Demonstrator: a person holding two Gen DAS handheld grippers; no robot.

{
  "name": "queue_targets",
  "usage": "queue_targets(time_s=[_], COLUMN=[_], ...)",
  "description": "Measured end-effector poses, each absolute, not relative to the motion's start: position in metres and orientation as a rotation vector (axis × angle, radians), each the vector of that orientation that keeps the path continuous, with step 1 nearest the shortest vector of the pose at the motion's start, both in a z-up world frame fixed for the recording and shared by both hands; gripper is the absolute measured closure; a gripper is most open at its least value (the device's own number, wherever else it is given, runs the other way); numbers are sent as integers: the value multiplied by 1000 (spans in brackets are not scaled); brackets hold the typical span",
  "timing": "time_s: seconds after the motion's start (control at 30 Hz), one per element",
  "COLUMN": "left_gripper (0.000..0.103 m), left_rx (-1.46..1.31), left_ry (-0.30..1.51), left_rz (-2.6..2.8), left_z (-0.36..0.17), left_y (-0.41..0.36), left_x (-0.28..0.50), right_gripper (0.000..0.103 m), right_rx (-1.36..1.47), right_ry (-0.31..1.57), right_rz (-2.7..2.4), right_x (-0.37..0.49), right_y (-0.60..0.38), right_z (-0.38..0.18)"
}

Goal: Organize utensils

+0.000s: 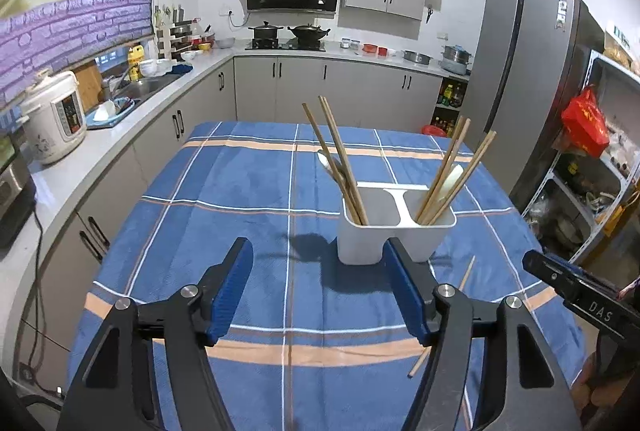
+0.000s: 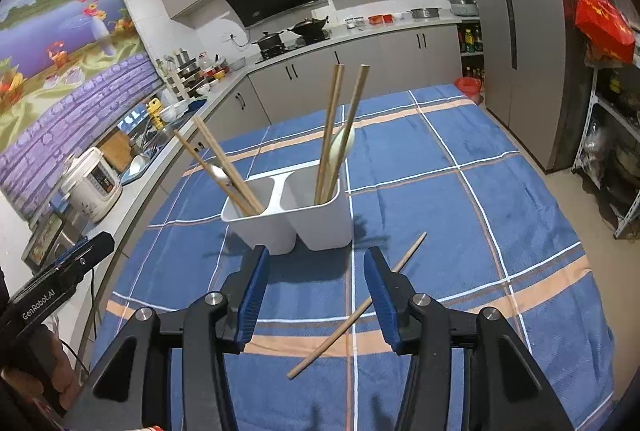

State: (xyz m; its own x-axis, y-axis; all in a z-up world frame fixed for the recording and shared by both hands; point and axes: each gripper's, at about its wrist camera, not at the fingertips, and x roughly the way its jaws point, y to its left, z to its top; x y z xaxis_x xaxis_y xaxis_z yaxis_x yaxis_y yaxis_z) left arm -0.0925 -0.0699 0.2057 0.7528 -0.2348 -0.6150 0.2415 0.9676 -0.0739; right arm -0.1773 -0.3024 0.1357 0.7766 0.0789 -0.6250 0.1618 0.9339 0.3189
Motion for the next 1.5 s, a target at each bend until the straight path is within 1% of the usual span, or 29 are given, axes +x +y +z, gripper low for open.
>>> queue_targets(time_s=[0.3, 0.37, 0.43, 0.53, 0.63, 0.8, 0.93, 1.33, 1.37, 1.43, 1.5], left_gripper=[34, 32, 24, 20, 17, 15, 9, 7, 6, 0, 0], left_rx=[47, 53, 65, 89, 103, 115, 126, 107, 108, 104, 88], left_ry=[684, 682, 669, 639, 615, 599, 566, 460, 446, 422, 390], left_rz=[-262, -258, -244, -222, -205, -188, -169, -143, -133, -100, -73], left_z=[206, 206, 207, 211, 214, 217, 220, 241, 243, 248, 251], left_y=[-76, -78, -79, -83, -86, -88, -90, -93, -93, -93, -92], left_x=[-114, -119, -124, -132, -139, -147, -157, -190, -194, -200, -208], right_gripper=[47, 46, 46, 46, 44, 42, 41, 37, 37, 36, 35], right_rx=[359, 357, 354, 352, 345, 339, 337, 296, 291, 278, 262], right_ry=[662, 656, 651, 643, 634, 621, 615, 560, 552, 538, 526], right_rz=[-48, -50, -50, -51, -55, -59, -62, -86, -93, -105, -119], right_x=[-197, -201, -205, -211, -216, -226, -232, -253, -256, -260, -265], right_y=[-297, -297, -299, -300, -300, -302, -304, -301, -301, -301, -301], right_z=[142, 144, 146, 147, 150, 152, 153, 163, 165, 167, 169])
